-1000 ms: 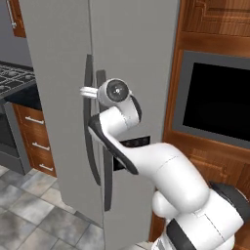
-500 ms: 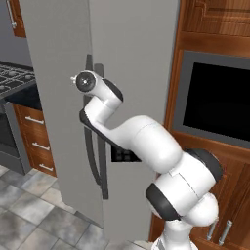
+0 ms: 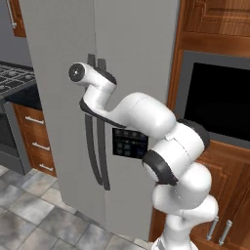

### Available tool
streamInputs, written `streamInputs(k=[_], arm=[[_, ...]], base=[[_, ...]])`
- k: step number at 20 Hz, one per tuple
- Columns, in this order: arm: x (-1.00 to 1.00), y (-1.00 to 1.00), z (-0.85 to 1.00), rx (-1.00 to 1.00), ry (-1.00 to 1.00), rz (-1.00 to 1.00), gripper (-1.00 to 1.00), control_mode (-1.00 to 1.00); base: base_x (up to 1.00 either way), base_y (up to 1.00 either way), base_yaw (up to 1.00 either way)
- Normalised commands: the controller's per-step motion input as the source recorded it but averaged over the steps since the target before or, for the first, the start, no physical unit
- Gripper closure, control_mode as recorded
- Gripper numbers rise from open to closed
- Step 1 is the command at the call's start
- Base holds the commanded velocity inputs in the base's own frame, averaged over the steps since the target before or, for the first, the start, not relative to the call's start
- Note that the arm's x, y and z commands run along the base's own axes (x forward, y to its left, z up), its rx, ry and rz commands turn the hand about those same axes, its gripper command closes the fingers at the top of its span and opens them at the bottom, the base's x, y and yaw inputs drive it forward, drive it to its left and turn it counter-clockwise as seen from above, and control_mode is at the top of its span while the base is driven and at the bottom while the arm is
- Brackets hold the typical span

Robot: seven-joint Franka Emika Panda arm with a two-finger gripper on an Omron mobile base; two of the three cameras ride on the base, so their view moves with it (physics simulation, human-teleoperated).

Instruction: Take the bell pepper and lemon wedge from the highest rack and move them to the second highest rack where the broccoli and mango are located, to maximize freezer space. Close the freezer door after rearranging.

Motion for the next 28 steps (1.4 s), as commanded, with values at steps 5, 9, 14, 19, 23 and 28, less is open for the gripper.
streamInputs(k=[5,9,14,19,23,28], arm=[[0.58,-0.26,0.00,0.01,0.00,-0.04,-1.00,-1.00],[0.53,-0.35,0.00,0.02,0.00,0.00,-1.00,-1.00],[0.50,-0.39,-0.03,0.04,0.00,0.00,-1.00,-1.00],[0.51,-0.39,-0.07,0.05,0.00,0.00,-1.00,-1.00],[0.51,-0.45,-0.12,0.12,-0.02,0.00,-1.00,-1.00],[0.53,-0.50,-0.19,0.15,-0.10,0.00,-1.00,-1.00]], base=[[0.00,0.00,0.00],[0.00,0.00,0.00],[0.00,0.00,0.00],[0.00,0.00,0.00],[0.00,0.00,0.00],[0.00,0.00,0.00]])
